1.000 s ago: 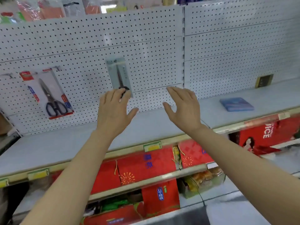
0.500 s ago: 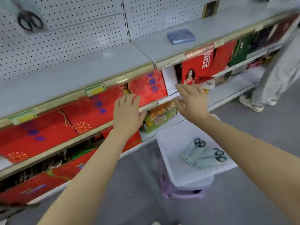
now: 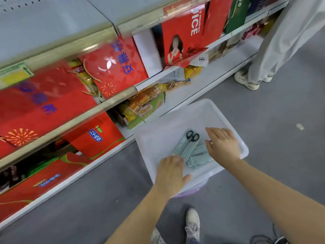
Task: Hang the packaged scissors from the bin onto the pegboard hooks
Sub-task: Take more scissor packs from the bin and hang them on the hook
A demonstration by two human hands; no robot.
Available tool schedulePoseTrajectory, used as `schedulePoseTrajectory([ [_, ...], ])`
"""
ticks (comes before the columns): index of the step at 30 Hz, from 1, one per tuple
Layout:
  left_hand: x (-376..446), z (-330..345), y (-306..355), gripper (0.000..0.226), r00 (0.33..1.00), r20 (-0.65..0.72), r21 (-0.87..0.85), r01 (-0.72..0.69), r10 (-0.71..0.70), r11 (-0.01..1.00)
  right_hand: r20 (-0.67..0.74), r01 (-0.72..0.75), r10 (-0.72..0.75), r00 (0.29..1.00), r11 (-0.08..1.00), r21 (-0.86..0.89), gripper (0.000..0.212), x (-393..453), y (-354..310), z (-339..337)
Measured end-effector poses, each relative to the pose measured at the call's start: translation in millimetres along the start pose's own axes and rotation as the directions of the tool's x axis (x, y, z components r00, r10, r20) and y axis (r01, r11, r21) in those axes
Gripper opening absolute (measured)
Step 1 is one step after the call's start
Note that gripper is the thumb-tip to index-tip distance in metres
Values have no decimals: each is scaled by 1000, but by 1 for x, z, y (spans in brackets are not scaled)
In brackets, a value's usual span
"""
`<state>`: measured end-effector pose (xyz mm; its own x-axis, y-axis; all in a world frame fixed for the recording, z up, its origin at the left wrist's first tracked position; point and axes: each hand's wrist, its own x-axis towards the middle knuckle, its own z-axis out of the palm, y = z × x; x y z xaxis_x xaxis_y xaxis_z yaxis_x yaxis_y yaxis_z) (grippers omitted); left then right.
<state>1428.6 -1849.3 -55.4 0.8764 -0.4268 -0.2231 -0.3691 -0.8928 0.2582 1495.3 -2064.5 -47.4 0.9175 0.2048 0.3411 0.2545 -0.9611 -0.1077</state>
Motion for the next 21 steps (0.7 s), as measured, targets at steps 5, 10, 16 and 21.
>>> schedulePoseTrajectory([
  [5,-5,72,28,40,957,291,-36,22,-10,999,88,29,-31,996,999,23,37,-16,17,46],
  [10,-19,77,-14,17,942,336,67,-20,-4,998,265,86,-96,959,995,50,43,-7,20,81],
  [16,-34,58,-61,39,953,284,18,-112,102,994,656,247,-268,706,961,126,52,25,4,124],
  [21,-21,50,-76,73,937,347,-33,-33,43,999,832,506,-378,405,851,141,80,61,-15,168],
])
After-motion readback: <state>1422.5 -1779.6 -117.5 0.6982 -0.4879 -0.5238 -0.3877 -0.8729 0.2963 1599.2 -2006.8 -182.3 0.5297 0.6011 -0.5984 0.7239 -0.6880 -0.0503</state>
